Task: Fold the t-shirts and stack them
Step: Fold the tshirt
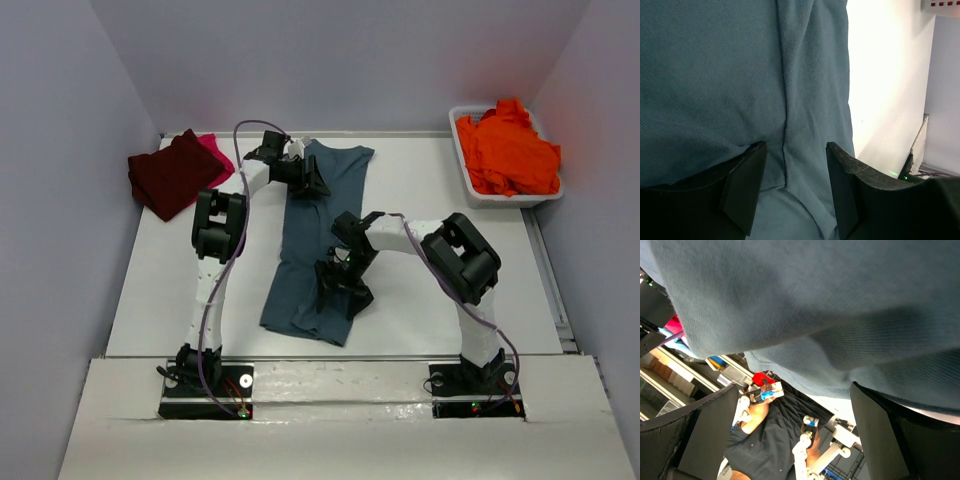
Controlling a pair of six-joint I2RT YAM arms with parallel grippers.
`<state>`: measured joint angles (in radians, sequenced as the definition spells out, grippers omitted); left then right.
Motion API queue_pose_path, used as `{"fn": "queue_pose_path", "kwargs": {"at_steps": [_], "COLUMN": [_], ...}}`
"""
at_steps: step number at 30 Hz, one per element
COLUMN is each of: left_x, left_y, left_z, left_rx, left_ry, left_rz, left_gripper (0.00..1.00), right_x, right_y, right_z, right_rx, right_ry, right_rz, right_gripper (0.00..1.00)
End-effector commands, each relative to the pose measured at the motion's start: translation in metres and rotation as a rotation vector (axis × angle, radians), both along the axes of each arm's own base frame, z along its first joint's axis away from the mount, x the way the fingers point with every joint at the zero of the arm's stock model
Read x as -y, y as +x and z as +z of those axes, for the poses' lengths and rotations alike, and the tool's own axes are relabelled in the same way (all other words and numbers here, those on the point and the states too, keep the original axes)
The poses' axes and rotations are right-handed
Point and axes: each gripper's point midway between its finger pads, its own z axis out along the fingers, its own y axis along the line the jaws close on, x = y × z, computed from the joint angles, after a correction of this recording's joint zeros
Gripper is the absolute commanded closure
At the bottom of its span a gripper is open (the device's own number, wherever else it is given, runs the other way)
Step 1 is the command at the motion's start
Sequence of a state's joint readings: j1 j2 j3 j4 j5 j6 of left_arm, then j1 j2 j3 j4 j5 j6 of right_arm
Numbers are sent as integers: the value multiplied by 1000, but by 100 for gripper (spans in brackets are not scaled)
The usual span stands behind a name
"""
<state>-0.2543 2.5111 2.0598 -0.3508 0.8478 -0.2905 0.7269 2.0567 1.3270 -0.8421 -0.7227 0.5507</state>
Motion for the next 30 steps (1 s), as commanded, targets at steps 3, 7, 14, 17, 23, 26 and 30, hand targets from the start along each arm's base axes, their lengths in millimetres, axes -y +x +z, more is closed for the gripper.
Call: {"fn": "queue_pose_path", "kwargs": {"at_steps": [3,7,14,17,23,26,30], "left_x": [-59,-66,-67,-65,-58,-58,-60], "left_y": [8,9,30,38,38,38,35], "left_z": [-40,-44,-50,-50,-48,-36,-27], "left_rx": [-17,-27,-54,-46,-39,12,45], "left_ry": [220,233,232,225,180,170,178], "left_rz": [141,162,186,191,171,162,146], "left_gripper": [35,35,35,35,33,29,24], "right_x": [40,44,39,40,28,21,14], "right_y": [6,15,22,23,43,53,57], "right_z": [-18,-14,-5,-6,10,21,33], "right_rx": [25,59,85,97,193,241,273], "right_ry": [-153,-174,-145,-144,-88,-51,-4], "right_rz": [-10,8,36,49,61,65,64], "right_gripper": [0,0,0,0,0,0,0]}}
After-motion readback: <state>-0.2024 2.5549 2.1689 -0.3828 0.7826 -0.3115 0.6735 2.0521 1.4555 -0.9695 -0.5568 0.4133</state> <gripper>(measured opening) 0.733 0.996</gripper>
